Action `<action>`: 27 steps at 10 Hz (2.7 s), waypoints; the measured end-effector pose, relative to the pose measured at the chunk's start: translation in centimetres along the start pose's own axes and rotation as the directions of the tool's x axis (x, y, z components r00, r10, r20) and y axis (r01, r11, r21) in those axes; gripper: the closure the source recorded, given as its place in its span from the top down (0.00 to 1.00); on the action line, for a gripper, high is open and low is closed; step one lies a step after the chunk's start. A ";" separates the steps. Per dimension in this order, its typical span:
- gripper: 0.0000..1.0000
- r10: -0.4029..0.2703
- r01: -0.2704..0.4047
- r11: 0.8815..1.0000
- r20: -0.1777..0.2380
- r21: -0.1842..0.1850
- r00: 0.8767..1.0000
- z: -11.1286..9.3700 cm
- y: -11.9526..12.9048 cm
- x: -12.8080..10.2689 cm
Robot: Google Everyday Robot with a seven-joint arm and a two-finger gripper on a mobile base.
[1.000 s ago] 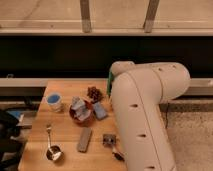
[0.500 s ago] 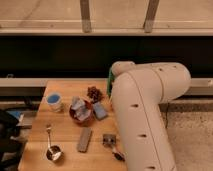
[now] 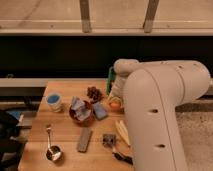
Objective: Place apple in tray
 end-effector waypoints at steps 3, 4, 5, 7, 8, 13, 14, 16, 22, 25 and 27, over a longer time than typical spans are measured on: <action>0.00 -0.015 0.016 0.999 0.008 -0.030 1.000 0.0 0.2 0.3; 0.00 -0.022 0.022 0.999 0.007 -0.040 1.000 0.1 0.5 0.3; 0.00 -0.026 0.026 0.999 0.008 -0.047 1.000 0.2 0.6 0.3; 0.00 -0.034 0.034 0.997 0.006 -0.075 0.999 0.1 0.6 0.4; 0.00 -0.040 0.041 0.995 0.009 -0.093 0.999 -0.3 0.7 0.2; 0.00 -0.085 0.102 0.981 0.104 -0.167 0.991 -7.7 2.6 -0.4; 0.00 -0.088 0.112 0.974 0.129 -0.197 0.988 -9.6 2.8 -0.9; 0.00 -0.086 0.125 0.952 0.145 -0.281 0.986 -11.4 2.2 -3.0; 0.00 -0.043 0.107 0.857 0.137 -0.505 0.990 -12.7 -1.4 -10.0; 0.00 -0.045 0.109 0.849 0.135 -0.517 0.990 -12.5 -1.4 -10.2; 0.00 -0.030 0.118 0.846 0.176 -0.519 0.984 -12.2 -1.9 -10.4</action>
